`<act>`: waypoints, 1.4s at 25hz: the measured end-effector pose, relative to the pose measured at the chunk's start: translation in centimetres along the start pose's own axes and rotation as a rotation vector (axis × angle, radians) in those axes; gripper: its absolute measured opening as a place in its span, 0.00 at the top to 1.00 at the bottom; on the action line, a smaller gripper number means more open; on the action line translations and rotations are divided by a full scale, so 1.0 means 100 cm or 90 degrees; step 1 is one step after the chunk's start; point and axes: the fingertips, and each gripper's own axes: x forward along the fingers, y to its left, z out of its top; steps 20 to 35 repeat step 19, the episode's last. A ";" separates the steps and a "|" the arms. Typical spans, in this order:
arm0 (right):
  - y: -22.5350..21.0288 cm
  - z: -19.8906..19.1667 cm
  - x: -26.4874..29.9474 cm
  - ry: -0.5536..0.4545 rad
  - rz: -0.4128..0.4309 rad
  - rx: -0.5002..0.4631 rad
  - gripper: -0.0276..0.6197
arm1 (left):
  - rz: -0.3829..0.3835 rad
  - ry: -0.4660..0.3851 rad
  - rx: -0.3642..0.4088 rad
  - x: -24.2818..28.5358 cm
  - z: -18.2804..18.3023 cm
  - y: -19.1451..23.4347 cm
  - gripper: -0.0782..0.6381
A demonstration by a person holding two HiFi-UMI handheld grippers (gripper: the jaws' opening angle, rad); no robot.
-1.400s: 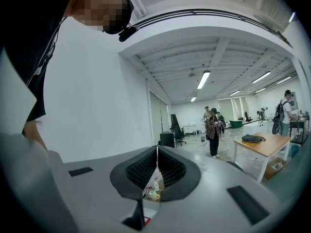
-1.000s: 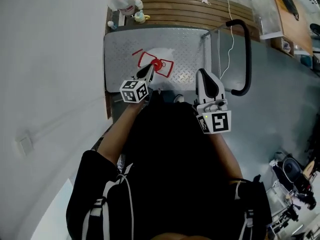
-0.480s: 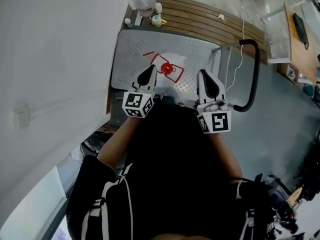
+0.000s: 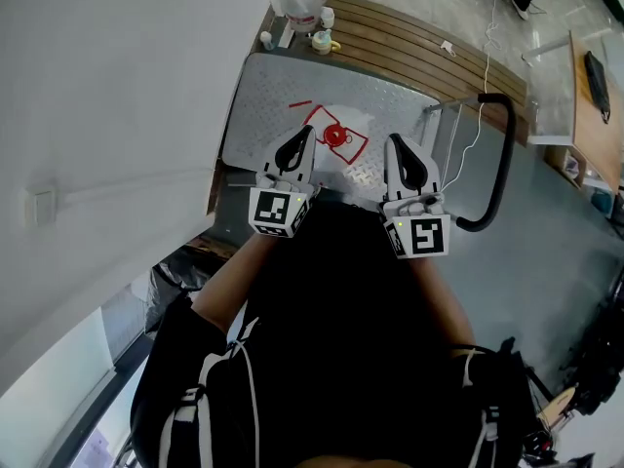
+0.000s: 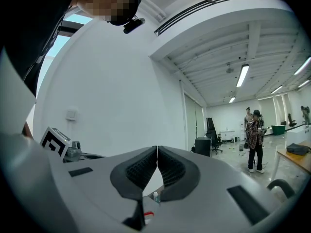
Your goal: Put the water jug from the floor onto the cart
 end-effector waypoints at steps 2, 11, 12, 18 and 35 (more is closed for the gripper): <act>-0.003 0.000 0.002 -0.002 0.001 0.001 0.93 | 0.007 -0.004 0.010 0.000 0.001 0.000 0.87; 0.002 0.002 0.002 0.000 0.000 -0.005 0.93 | -0.007 -0.024 0.075 -0.004 0.011 -0.006 0.87; 0.000 0.003 0.001 0.000 -0.005 -0.005 0.93 | -0.009 -0.023 0.076 -0.002 0.010 -0.007 0.87; -0.014 -0.001 -0.010 0.005 -0.034 -0.002 0.93 | -0.026 -0.015 0.081 0.006 0.005 -0.019 0.87; -0.015 -0.002 -0.011 0.005 -0.037 -0.002 0.93 | -0.027 -0.014 0.081 0.007 0.004 -0.021 0.87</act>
